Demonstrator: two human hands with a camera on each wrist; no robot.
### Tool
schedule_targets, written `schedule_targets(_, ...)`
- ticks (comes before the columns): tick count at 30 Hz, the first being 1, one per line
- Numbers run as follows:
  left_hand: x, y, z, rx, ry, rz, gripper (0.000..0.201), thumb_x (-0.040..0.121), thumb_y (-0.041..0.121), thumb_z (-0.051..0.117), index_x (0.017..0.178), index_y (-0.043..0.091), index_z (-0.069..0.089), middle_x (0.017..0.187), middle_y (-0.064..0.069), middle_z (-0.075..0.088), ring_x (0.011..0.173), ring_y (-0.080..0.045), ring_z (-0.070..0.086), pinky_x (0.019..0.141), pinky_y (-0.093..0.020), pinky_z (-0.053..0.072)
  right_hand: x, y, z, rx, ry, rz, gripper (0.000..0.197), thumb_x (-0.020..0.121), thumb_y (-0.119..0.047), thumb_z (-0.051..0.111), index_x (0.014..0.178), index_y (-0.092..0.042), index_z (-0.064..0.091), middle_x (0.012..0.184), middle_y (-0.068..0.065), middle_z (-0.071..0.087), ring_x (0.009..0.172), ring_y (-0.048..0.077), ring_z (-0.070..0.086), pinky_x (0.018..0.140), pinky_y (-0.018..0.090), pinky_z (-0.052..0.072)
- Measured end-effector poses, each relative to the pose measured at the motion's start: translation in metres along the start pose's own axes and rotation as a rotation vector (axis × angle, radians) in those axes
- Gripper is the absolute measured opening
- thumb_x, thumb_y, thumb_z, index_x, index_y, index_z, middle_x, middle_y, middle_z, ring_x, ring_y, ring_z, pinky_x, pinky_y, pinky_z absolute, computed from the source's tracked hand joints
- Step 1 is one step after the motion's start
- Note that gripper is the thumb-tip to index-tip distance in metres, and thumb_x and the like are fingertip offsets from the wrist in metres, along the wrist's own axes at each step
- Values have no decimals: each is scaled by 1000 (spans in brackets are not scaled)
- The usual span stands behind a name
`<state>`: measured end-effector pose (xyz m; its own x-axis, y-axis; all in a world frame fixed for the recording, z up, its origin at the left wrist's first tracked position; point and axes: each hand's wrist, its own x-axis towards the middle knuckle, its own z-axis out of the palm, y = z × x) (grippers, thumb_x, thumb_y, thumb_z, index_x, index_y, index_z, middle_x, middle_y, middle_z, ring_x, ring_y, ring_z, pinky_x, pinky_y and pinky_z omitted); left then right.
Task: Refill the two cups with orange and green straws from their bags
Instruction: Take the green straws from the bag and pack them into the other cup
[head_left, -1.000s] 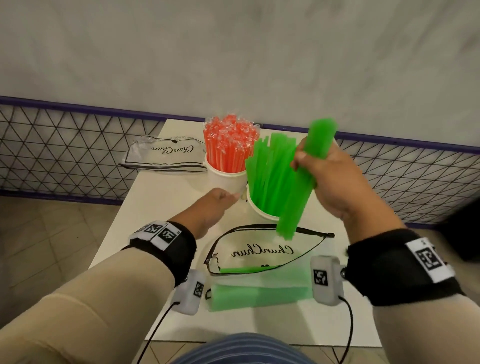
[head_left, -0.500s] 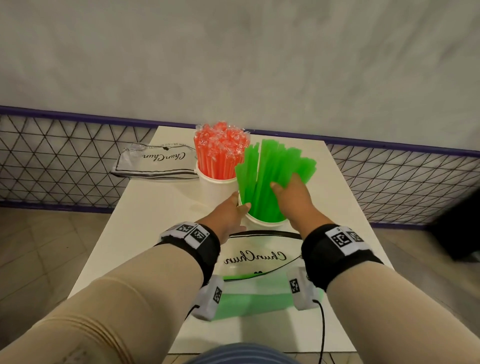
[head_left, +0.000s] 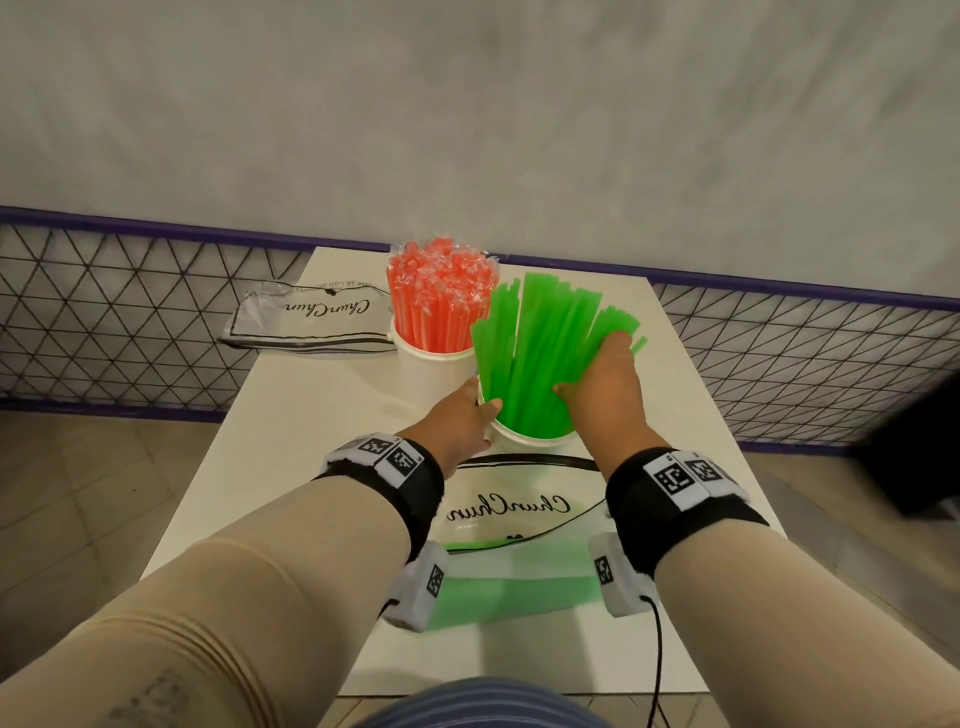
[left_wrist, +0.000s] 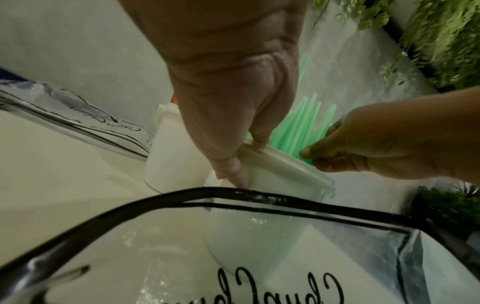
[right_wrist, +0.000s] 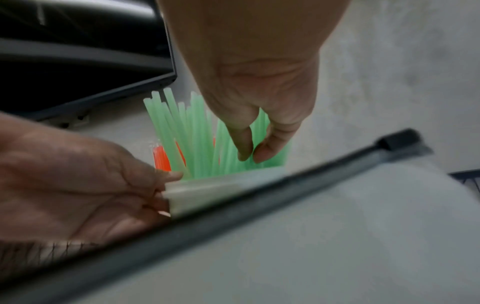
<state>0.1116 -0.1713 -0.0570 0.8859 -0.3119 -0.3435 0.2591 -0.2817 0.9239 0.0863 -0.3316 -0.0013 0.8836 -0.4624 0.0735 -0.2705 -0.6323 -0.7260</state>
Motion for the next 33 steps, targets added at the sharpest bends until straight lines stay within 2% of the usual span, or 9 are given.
schedule_targets(4, -3, 1, 0, -73, 30, 9, 47, 100, 20, 50, 145, 20, 37, 141, -9, 49, 124, -28, 52, 99, -48, 49, -14, 7, -2, 9, 88, -74, 65, 82, -1, 72, 132, -6, 31, 133, 14, 43, 115, 30, 53, 92, 32, 43)
schedule_targets(7, -7, 0, -5, 62, 59, 2, 51, 97, 39, 52, 140, 16, 40, 139, -11, 50, 124, -31, 51, 103, -51, 44, -33, 3, -3, 18, 187, -257, 42, 87, -10, 67, 119, -6, 41, 103, 8, 51, 81, 23, 55, 71, 32, 46)
schedule_targets(10, -18, 1, -23, 110, 57, -19, 30, 94, 41, 57, 107, 14, 56, 112, -7, 60, 108, -23, 53, 101, -43, 43, -58, -5, 3, -109, -23, -519, 13, 90, -16, 61, 97, -13, 50, 72, -5, 46, 61, 17, 45, 56, 29, 34)
schedule_targets(12, -30, 0, -35, 213, -6, -18, 24, 90, 31, 63, 101, 10, 65, 109, -8, 65, 107, -24, 55, 90, -33, 43, -72, -9, 13, -244, -312, -604, 6, 92, -20, 57, 92, -14, 56, 71, -4, 51, 65, 17, 49, 56, 30, 35)
schedule_targets(17, -60, -20, -45, 1066, -394, -158, 34, 91, 30, 60, 124, 20, 64, 129, -3, 59, 117, -21, 53, 93, -30, 40, -86, 1, 60, -637, -857, -595, 24, 89, -28, 62, 108, -15, 68, 103, 7, 67, 95, 27, 61, 78, 33, 47)
schedule_targets(21, -64, -48, -41, 1259, -447, -212, 63, 83, 37, 69, 139, 21, 46, 139, 0, 48, 122, -23, 49, 94, -35, 42, -101, 16, 87, -817, -1030, -552, 41, 89, -35, 60, 126, -16, 58, 114, 7, 63, 104, 27, 59, 81, 32, 45)
schedule_targets(25, -66, -55, -36, 1281, -406, -174, 70, 72, 32, 78, 132, 19, 45, 130, -3, 48, 107, -27, 56, 88, -41, 50, -108, 23, 91, -780, -1072, -494, 46, 92, -33, 58, 134, -18, 51, 119, 8, 61, 104, 28, 59, 78, 30, 41)
schedule_targets(29, -68, -48, -38, 1244, -388, -165, 84, 70, 20, 78, 142, 19, 34, 135, -3, 40, 110, -28, 55, 89, -45, 52, -107, 26, 91, -813, -1051, -462, 42, 85, -36, 61, 121, -15, 58, 110, 6, 61, 90, 25, 57, 79, 35, 50)
schedule_targets(33, -67, -36, -40, 1262, -444, -162, 86, 73, 18, 72, 147, 22, 29, 139, -3, 42, 112, -27, 54, 92, -44, 51, -107, 29, 88, -854, -1012, -489, 37, 85, -28, 61, 119, -14, 57, 104, 6, 55, 85, 24, 52, 72, 31, 42)
